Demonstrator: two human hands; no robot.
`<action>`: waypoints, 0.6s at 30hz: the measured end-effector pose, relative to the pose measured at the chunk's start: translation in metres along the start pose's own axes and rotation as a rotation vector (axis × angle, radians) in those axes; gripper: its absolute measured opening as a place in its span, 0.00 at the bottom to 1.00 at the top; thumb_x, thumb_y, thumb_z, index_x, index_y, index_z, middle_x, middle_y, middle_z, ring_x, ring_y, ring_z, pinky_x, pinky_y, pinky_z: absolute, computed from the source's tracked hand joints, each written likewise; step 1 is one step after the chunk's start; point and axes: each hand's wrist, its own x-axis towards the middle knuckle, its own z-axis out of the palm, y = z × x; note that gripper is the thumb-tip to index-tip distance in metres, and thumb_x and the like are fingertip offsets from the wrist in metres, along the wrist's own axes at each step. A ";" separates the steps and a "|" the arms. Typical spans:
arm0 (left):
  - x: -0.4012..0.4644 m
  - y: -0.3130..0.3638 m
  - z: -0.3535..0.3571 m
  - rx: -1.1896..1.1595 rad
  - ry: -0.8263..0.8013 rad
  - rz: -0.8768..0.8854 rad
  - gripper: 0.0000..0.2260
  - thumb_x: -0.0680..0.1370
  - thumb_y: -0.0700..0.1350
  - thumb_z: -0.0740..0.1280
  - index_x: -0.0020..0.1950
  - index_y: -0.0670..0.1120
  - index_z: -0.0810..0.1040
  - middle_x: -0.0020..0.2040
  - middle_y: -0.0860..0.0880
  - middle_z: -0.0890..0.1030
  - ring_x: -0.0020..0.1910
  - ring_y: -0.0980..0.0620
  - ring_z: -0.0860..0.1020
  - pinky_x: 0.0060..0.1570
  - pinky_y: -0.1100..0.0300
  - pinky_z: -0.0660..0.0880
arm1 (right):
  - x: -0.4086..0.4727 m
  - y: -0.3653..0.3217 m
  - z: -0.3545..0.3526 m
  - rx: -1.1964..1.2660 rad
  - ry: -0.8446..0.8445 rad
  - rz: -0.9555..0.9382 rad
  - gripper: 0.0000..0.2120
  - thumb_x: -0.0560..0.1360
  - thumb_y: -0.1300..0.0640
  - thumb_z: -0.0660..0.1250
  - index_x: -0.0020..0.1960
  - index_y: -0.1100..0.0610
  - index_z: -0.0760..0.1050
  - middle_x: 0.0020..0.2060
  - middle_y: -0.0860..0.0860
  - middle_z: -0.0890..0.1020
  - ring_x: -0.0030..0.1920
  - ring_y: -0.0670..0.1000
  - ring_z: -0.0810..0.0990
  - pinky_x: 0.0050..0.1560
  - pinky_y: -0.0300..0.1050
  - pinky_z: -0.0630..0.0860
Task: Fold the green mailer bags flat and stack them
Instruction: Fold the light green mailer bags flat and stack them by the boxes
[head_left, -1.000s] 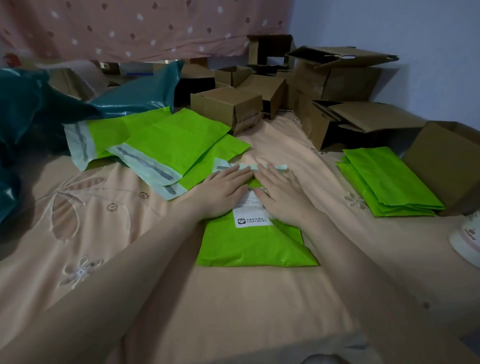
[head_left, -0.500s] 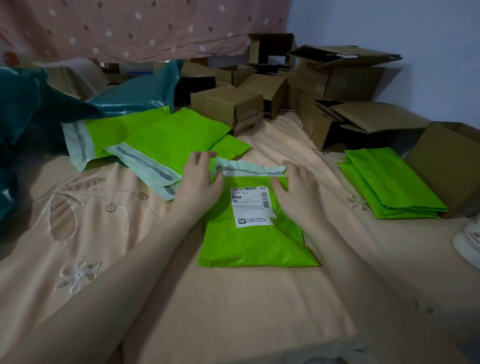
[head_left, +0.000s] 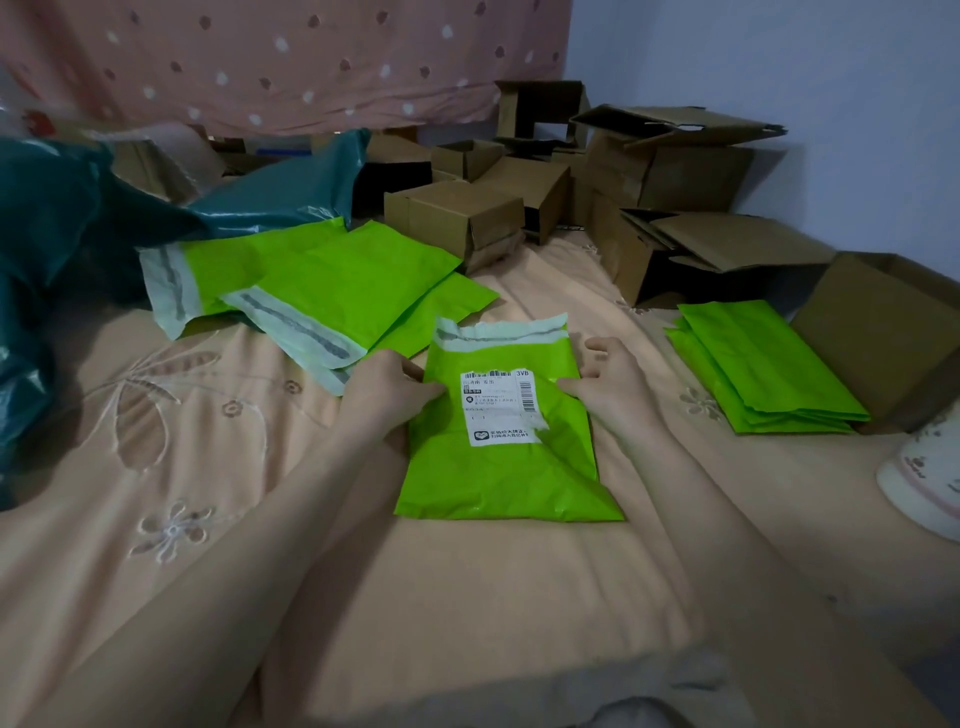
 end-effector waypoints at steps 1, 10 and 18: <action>-0.001 0.000 -0.001 -0.022 -0.003 -0.001 0.11 0.72 0.50 0.72 0.48 0.44 0.81 0.42 0.48 0.80 0.46 0.48 0.77 0.40 0.59 0.68 | -0.001 -0.001 -0.001 0.047 0.001 0.002 0.26 0.68 0.65 0.73 0.64 0.60 0.70 0.42 0.52 0.78 0.49 0.57 0.79 0.55 0.52 0.76; -0.019 -0.001 -0.015 -0.789 -0.316 -0.075 0.06 0.77 0.42 0.67 0.46 0.45 0.70 0.42 0.46 0.82 0.34 0.53 0.81 0.36 0.60 0.79 | -0.013 -0.006 -0.010 0.394 -0.001 -0.011 0.03 0.72 0.62 0.71 0.43 0.58 0.77 0.45 0.60 0.83 0.47 0.59 0.82 0.52 0.57 0.79; -0.037 0.003 -0.010 -0.877 -0.250 -0.027 0.15 0.75 0.34 0.67 0.61 0.40 0.76 0.54 0.42 0.82 0.42 0.52 0.82 0.44 0.58 0.80 | -0.040 0.000 -0.007 0.412 -0.132 -0.049 0.21 0.69 0.74 0.68 0.56 0.61 0.66 0.52 0.59 0.79 0.47 0.54 0.80 0.47 0.49 0.78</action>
